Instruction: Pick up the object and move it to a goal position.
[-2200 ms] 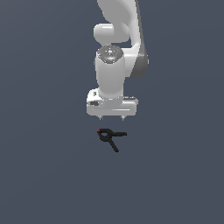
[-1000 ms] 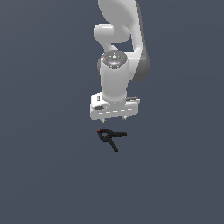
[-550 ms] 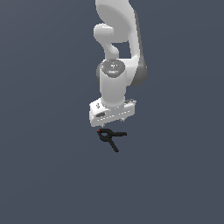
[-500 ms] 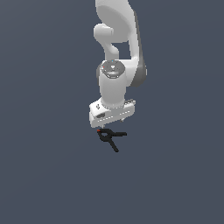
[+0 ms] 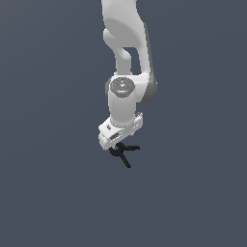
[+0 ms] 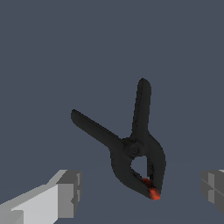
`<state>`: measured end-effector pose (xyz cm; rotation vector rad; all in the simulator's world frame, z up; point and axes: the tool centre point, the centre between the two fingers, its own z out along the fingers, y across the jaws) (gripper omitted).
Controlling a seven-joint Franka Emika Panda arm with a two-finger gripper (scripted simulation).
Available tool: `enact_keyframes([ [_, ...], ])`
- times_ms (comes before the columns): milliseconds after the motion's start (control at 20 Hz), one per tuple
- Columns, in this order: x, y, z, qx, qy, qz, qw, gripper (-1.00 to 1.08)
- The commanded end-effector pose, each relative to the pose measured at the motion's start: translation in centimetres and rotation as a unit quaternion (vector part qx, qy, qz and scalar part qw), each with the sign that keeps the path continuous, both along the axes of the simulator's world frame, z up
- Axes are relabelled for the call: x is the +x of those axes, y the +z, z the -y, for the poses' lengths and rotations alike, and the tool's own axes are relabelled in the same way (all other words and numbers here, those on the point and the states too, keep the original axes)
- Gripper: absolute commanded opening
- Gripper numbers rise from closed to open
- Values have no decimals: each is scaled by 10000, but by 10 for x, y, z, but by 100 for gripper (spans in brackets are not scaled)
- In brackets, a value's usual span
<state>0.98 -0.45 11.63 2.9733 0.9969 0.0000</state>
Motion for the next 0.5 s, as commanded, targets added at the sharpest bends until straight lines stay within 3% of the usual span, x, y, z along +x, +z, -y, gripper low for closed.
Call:
enact_keyframes([
  [0, 1, -8, 2, -2, 350, -4, 9994, 100],
  [450, 2, -32, 6, 7, 1458, -15, 9893, 100],
])
